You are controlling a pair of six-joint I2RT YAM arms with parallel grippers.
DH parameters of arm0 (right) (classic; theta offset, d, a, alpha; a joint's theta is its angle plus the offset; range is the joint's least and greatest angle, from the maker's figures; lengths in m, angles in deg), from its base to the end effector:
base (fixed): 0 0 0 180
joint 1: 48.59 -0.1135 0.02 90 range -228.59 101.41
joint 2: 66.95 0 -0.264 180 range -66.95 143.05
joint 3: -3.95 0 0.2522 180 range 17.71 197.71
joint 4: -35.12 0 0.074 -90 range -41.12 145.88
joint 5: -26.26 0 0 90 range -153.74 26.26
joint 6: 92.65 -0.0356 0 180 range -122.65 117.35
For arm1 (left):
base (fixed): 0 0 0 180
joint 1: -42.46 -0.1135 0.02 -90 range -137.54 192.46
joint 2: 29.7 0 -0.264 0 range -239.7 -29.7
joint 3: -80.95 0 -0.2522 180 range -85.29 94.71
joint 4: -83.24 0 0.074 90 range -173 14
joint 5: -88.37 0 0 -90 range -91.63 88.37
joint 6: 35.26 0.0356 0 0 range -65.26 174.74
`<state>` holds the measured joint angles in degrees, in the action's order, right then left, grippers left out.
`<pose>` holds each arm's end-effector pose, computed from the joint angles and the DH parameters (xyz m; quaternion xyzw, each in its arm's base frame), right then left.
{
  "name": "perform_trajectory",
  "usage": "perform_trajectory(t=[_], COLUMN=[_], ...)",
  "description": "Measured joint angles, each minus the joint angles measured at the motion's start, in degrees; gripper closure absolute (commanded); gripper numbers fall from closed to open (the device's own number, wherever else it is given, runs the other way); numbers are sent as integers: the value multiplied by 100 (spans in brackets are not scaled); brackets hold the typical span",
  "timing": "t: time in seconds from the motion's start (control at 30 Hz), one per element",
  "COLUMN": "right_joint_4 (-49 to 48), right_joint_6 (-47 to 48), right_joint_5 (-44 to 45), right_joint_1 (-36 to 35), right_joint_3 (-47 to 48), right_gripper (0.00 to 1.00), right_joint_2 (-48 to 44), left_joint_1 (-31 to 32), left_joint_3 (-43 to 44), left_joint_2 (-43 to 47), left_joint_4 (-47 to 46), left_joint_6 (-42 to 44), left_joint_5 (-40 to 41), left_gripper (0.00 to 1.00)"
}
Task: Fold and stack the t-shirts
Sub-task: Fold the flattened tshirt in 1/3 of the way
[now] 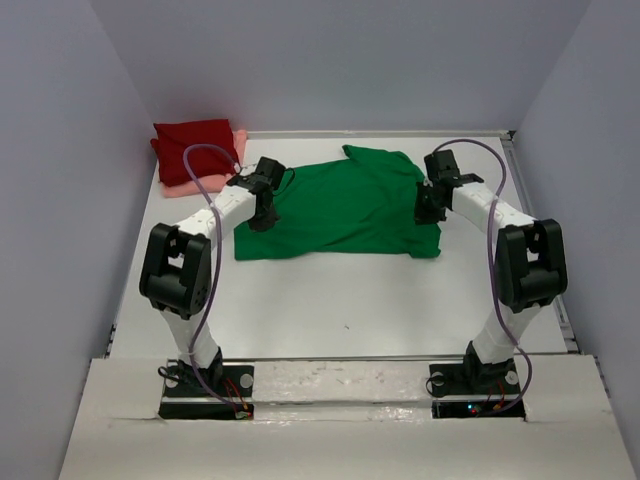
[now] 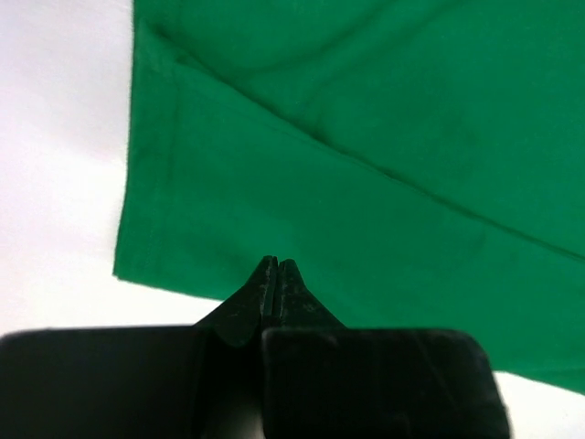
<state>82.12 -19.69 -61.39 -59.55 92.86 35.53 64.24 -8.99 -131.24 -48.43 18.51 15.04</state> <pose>0.3695 0.0701 0.2167 0.0565 0.9654 0.0422 0.2512 0.3514 -0.1294 0.2285 -0.1576 0.9430 -0.0025 0.2932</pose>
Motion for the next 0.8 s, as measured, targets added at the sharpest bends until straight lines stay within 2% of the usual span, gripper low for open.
perform_trajectory(t=[0.23,0.8], right_joint_4=[-199,-391], right_joint_6=[-76,-522], right_joint_5=[-28,-39], right_joint_1=[-24,-142], right_joint_3=[-15,-691], right_gripper=[100,100], right_joint_2=[232,284], left_joint_1=[11,164], left_joint_3=[114,-2], left_joint_2=[-750,-887], left_joint_4=[-31,24], left_joint_6=[20,-142], left_joint_5=[-136,-358], left_gripper=[100,100])
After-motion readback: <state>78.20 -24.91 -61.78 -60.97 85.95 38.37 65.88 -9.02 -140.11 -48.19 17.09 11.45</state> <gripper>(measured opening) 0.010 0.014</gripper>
